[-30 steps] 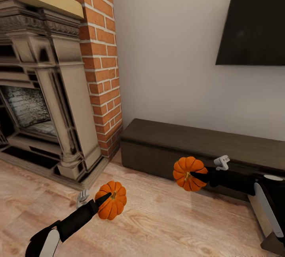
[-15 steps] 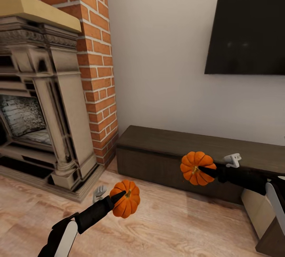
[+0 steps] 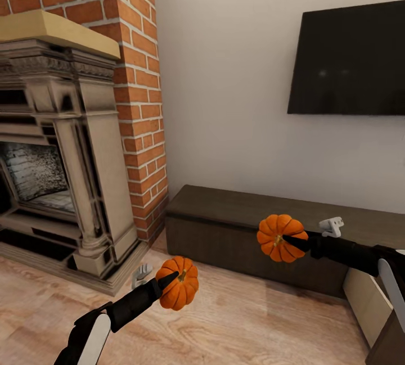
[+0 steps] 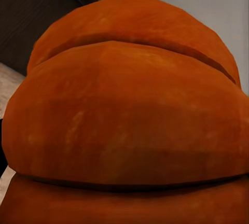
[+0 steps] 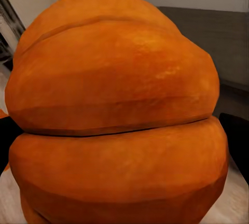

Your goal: Place each of the two pumpkins and all three candles from the living room inside a cabinet in the living room (use any cabinet), then make sure every cabinet is closed, and position the cauldron so it is next to a table in the living room.

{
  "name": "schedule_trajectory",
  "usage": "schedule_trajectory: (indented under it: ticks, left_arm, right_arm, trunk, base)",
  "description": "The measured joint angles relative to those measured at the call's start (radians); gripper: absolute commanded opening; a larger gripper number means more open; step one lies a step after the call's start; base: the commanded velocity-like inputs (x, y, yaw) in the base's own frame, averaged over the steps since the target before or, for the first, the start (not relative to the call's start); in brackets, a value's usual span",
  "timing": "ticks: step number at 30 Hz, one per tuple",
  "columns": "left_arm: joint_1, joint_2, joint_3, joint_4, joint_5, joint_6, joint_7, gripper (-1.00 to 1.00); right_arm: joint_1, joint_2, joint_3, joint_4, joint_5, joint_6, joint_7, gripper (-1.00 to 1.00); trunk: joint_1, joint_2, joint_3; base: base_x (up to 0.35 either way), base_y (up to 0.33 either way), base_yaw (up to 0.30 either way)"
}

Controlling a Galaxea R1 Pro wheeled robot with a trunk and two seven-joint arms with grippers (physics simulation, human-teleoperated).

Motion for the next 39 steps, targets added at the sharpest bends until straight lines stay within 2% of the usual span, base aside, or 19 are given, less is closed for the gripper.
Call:
schedule_trajectory:
  ticks: [21,32,34,37,39]
  left_arm:
    - [0.000,0.000,0.000,0.009,0.000,-0.001,0.003,-1.00]
    - [0.000,0.010,0.003,0.010,-0.002,-0.003,0.003,-1.00]
    - [0.000,0.010,0.003,0.011,-0.002,-0.004,0.003,-1.00]
    - [0.000,0.011,0.004,0.015,-0.002,-0.006,0.004,-1.00]
    - [0.000,0.010,0.011,0.016,-0.002,-0.007,0.004,-1.00]
  right_arm:
    - [-0.001,0.000,0.000,0.000,0.000,0.000,0.000,-1.00]
    - [0.016,0.001,-0.009,0.000,-0.003,0.001,0.003,-1.00]
    - [0.016,0.002,-0.009,0.000,-0.007,0.003,0.027,-1.00]
    - [0.017,0.002,-0.011,0.000,-0.010,0.005,0.131,-1.00]
    - [0.017,0.002,-0.011,0.000,-0.002,-0.001,0.163,-1.00]
  trunk:
    - [-0.009,0.005,0.048]
    - [-0.014,0.007,0.088]
    - [-0.015,0.008,0.095]
    - [-0.017,0.009,0.107]
    - [-0.018,0.009,0.115]
  base:
    - [0.000,0.000,0.000]
    - [0.000,0.000,0.000]
    - [0.000,0.000,0.000]
    - [0.000,0.000,0.000]
    - [0.000,0.000,0.000]
